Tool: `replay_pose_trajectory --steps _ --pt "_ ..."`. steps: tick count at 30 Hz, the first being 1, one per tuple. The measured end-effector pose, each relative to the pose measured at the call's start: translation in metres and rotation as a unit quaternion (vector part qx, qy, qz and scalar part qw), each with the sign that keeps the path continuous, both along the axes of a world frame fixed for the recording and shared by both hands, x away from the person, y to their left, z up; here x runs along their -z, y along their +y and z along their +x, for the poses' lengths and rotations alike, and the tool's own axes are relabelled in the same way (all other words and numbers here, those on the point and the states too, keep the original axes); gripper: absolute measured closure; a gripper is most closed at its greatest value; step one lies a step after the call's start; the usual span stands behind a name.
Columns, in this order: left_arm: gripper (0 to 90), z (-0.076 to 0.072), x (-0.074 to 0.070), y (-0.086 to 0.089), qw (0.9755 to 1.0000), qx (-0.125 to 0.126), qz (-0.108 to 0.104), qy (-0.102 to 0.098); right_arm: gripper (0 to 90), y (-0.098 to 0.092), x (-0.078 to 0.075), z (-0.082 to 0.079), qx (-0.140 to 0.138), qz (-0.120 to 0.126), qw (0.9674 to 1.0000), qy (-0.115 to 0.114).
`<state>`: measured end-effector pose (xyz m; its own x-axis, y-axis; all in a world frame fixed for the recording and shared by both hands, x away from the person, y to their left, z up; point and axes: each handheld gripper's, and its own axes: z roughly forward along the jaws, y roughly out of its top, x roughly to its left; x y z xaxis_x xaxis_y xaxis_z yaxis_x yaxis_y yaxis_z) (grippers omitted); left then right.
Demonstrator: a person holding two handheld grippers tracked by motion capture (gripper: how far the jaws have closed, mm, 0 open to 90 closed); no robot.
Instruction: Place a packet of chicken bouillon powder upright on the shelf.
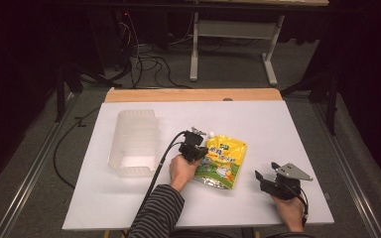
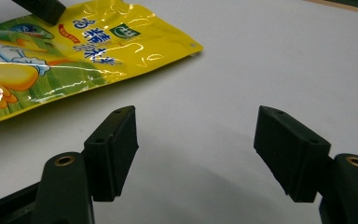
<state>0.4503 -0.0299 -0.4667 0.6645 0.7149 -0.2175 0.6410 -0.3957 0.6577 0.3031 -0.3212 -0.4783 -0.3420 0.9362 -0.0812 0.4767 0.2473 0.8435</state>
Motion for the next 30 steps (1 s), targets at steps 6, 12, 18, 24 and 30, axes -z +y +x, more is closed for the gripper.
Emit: replay_pose_trajectory --steps 6,12,18,24,30 --pt "90.0 -0.005 -0.009 0.002 0.9997 0.007 -0.014 -0.016 30.8 0.0 0.0 0.0 -0.003 -0.001 1.0 0.001" --pt "90.0 -0.013 -0.025 0.008 0.9986 0.016 -0.033 -0.037 30.8 0.0 0.0 0.0 -0.003 -0.002 1.0 -0.003" --pt "90.0 -0.021 -0.039 0.015 0.9964 0.031 -0.046 -0.064 30.8 0.0 0.0 0.0 -0.003 0.0 1.0 -0.003" --pt "90.0 -0.032 -0.055 0.024 0.9931 0.042 -0.067 -0.087 30.7 0.0 0.0 -0.001 -0.002 0.001 1.0 -0.003" --pt "90.0 -0.043 -0.071 0.034 0.9893 0.05 -0.081 -0.111 30.7 0.0 0.0 -0.001 -0.001 0.0 1.0 -0.003"
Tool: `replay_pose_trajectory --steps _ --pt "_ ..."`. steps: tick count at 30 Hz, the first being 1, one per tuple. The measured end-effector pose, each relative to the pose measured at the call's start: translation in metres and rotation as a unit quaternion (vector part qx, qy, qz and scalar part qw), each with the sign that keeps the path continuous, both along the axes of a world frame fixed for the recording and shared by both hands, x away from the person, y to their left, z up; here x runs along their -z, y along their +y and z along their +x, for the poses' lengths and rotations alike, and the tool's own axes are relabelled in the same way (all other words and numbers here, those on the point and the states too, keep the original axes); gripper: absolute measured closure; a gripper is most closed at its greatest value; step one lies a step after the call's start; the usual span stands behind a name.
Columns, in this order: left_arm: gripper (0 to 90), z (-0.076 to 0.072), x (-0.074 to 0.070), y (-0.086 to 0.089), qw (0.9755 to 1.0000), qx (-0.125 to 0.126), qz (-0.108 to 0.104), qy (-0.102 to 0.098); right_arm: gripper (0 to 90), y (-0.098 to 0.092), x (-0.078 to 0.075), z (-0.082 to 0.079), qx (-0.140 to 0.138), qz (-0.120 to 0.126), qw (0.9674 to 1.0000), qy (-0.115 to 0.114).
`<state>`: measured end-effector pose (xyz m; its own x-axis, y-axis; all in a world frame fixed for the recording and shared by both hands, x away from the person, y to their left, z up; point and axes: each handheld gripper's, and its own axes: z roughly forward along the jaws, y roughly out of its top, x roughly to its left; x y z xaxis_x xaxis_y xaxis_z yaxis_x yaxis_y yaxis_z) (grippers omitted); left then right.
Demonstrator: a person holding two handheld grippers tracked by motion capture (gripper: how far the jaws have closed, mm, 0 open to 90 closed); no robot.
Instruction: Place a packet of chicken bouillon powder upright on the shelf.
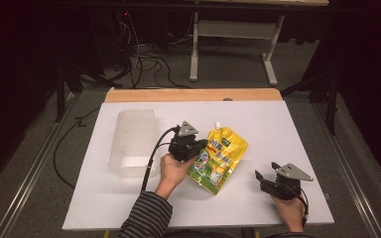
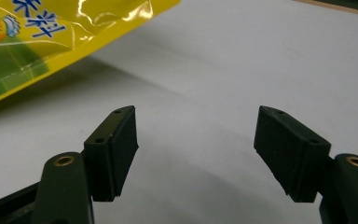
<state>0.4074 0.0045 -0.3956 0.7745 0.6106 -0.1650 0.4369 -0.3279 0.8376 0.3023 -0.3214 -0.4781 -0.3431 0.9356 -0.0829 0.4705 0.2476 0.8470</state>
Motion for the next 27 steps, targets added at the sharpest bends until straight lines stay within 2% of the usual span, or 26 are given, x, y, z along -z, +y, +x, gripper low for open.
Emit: replay_pose_trajectory --steps 5,11,18,27 --pt "90.0 -0.009 -0.012 0.011 0.9998 0.003 -0.009 -0.019 30.7 0.0 0.0 0.0 -0.002 -0.001 1.0 -0.001" --pt "90.0 -0.012 -0.015 0.016 0.9997 0.008 -0.006 -0.022 30.6 0.0 0.0 0.0 0.001 0.002 1.0 -0.002" --pt "90.0 -0.016 -0.021 0.02 0.9994 0.014 -0.015 -0.027 30.5 0.0 0.0 0.0 -0.001 0.002 1.0 -0.002" --pt "90.0 -0.018 -0.028 0.031 0.999 0.006 -0.026 -0.035 30.5 0.0 0.0 0.0 -0.002 0.001 1.0 -0.001"
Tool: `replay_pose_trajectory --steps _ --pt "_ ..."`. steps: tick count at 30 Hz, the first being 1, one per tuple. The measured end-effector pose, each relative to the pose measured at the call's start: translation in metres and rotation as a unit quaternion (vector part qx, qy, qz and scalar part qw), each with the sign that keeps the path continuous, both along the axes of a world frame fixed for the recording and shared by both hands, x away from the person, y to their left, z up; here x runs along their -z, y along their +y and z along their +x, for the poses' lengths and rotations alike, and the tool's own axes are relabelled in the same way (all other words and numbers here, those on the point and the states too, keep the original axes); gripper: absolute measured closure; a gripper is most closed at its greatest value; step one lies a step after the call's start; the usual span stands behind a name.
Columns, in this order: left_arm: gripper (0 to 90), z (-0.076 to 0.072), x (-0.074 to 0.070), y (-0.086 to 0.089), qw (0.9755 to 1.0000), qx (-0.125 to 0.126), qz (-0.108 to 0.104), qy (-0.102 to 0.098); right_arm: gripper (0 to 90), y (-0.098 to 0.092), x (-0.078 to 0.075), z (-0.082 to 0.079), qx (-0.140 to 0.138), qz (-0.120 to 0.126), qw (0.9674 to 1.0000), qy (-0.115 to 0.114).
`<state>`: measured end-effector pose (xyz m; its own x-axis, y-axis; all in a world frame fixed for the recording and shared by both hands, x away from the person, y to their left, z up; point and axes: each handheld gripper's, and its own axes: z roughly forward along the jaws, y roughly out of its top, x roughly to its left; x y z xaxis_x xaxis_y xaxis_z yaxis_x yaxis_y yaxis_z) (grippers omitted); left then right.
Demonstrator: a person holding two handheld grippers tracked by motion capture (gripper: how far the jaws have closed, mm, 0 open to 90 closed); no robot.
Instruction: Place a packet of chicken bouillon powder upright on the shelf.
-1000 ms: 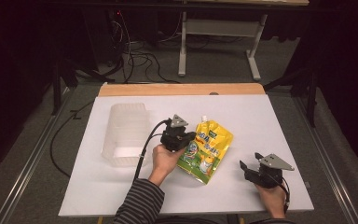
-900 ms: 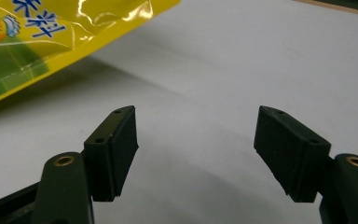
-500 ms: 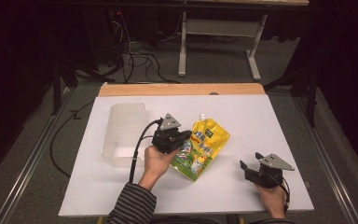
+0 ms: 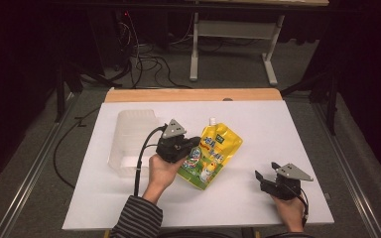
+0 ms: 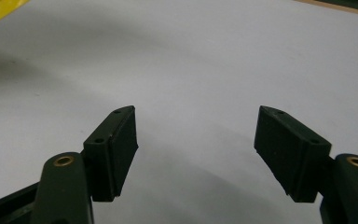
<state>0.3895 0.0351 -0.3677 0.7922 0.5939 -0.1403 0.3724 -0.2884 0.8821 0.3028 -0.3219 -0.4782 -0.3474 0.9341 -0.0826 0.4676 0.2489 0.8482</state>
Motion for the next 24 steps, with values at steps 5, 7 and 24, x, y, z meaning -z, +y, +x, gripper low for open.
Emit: replay_pose_trajectory --steps 5,7,24 --pt "90.0 -0.002 -0.005 0.007 1.0 -0.002 -0.008 -0.004 30.5 0.0 0.0 0.0 0.0 0.001 1.0 -0.001" --pt "90.0 -0.004 -0.007 0.01 0.9999 -0.005 -0.014 -0.009 30.5 0.0 0.0 0.0 0.001 -0.001 1.0 0.002" --pt "90.0 -0.012 -0.025 0.049 0.9983 -0.035 -0.032 -0.033 30.4 0.0 0.0 0.0 0.001 -0.001 1.0 0.001"
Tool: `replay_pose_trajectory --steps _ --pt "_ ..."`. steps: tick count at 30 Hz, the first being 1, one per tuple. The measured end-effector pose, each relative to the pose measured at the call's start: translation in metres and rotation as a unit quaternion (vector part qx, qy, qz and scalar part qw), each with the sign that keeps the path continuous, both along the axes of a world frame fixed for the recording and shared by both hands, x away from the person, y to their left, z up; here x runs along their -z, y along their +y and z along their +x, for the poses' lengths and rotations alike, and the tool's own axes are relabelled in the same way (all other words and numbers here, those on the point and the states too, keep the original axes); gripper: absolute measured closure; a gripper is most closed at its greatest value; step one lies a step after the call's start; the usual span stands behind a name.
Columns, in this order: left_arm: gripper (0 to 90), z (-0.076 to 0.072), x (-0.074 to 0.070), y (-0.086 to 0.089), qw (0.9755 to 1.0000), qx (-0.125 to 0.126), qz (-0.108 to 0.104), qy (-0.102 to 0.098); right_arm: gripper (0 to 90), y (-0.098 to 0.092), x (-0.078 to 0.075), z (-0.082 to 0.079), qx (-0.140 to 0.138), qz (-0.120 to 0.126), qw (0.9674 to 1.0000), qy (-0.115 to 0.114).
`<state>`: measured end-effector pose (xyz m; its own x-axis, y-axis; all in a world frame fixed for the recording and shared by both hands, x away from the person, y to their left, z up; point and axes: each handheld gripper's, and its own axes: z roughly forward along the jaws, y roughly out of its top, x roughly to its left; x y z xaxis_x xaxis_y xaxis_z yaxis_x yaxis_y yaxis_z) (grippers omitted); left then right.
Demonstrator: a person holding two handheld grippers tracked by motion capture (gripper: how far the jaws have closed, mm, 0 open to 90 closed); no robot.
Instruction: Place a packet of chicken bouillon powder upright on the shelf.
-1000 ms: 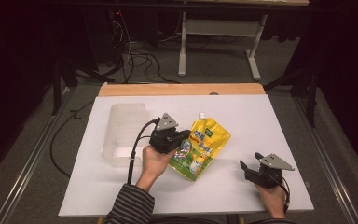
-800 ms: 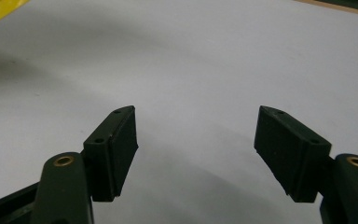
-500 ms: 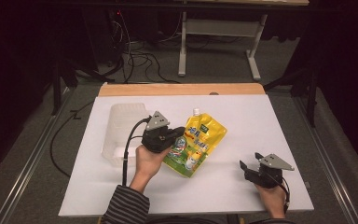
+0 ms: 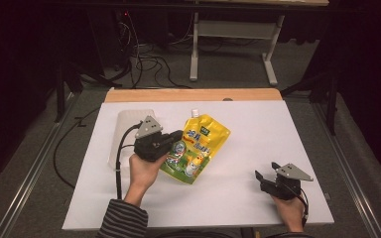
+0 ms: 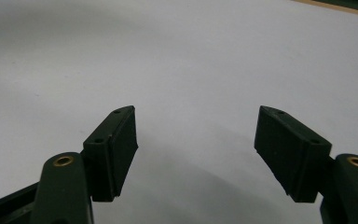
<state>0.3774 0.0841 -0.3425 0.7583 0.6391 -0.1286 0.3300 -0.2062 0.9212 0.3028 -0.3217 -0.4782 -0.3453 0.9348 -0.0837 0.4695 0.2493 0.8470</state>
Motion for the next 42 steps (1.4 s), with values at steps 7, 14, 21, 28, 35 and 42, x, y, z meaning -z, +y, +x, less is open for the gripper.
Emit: replay_pose_trajectory --steps 7,14,21,28,35,42 --pt "90.0 -0.002 -0.009 0.021 0.9997 -0.021 -0.011 -0.009 30.4 0.0 0.0 0.0 0.002 0.001 1.0 0.001" --pt "90.0 -0.004 -0.018 0.042 0.9984 -0.048 -0.02 -0.023 30.4 0.001 0.0 0.0 0.001 0.0 1.0 0.001" --pt "90.0 -0.004 -0.026 0.061 0.9963 -0.077 -0.02 -0.032 30.4 0.001 0.0 0.0 0.001 -0.001 1.0 0.002" --pt "90.0 -0.003 -0.028 0.073 0.9944 -0.096 -0.017 -0.04 30.4 0.001 0.0 0.0 0.003 0.0 1.0 0.001" --pt "90.0 -0.001 -0.028 0.087 0.9907 -0.128 -0.008 -0.046 30.4 0.001 0.0 0.0 0.001 -0.002 1.0 0.001" --pt "90.0 0.003 -0.025 0.097 0.9862 -0.156 0.0 -0.055 30.3 0.001 0.0 0.0 0.002 -0.001 1.0 0.002"
